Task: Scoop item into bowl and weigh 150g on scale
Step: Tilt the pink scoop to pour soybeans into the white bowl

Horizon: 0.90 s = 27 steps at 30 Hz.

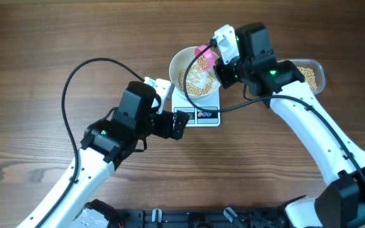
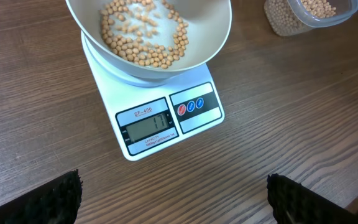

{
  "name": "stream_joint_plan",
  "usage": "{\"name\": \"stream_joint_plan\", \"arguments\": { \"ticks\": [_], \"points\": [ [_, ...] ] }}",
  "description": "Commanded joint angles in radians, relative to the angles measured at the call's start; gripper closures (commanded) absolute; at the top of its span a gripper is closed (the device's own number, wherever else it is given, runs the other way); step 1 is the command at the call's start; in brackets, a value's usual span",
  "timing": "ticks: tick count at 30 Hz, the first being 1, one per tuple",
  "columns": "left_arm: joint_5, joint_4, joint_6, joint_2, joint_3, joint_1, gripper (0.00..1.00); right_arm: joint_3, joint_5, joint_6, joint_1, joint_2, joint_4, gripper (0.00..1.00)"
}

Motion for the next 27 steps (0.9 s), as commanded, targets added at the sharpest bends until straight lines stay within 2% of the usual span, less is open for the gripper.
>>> {"name": "stream_joint_plan", "arguments": {
  "ticks": [1, 27],
  "points": [
    [-0.006, 0.0, 0.019, 0.002, -0.001, -0.004, 0.0, 0.021, 0.08, -0.072, 0.039, -0.026, 0.009, 0.96],
    [-0.006, 0.0, 0.019, 0.002, -0.001, -0.004, 0.0, 0.021, 0.216, -0.246, 0.124, -0.026, 0.034, 0.96]
  ]
}}
